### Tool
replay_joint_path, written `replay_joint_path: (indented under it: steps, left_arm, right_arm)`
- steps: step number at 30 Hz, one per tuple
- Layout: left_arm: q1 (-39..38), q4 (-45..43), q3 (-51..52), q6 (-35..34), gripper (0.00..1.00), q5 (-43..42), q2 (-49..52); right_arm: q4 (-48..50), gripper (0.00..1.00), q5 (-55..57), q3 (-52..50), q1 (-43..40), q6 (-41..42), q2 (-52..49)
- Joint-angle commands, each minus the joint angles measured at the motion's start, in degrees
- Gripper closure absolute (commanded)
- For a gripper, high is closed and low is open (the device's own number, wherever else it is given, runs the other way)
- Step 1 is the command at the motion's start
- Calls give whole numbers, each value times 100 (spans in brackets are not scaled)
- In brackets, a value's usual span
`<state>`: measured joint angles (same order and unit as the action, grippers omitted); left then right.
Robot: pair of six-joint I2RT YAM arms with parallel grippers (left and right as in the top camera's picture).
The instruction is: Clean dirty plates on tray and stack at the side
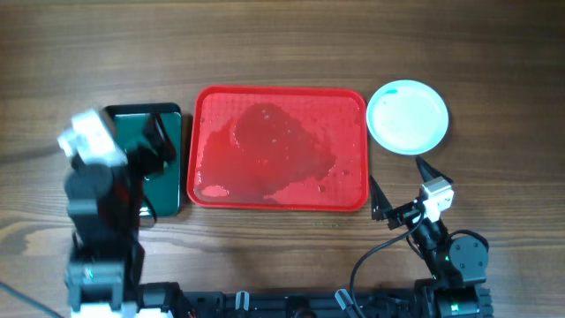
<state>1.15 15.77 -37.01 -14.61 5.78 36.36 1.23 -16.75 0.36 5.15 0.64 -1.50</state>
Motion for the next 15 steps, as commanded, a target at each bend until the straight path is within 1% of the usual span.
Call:
replay_joint_path:
  steps: [1, 4, 8, 9, 15]
  left_arm:
    - [-9, -940, 1937, 50, 0, -638, -1779]
    - [-9, -1003, 2706, 50, 0, -909, -2774]
    - [-28, -999, 3442, 39, 0, -1054, -3467]
    - [-52, -1156, 3654, -92, 0, -1069, -3560]
    - [-52, -1193, 3668, -103, 0, -1130, -3545]
  right_arm:
    - [24, 0, -92, -4, -31, 87, 33]
    - [24, 0, -94, -4, -31, 87, 33]
    - [24, 0, -94, -4, -31, 87, 33]
    - [24, 0, -92, -4, -31, 87, 33]
    - [24, 0, -94, -4, -28, 87, 33]
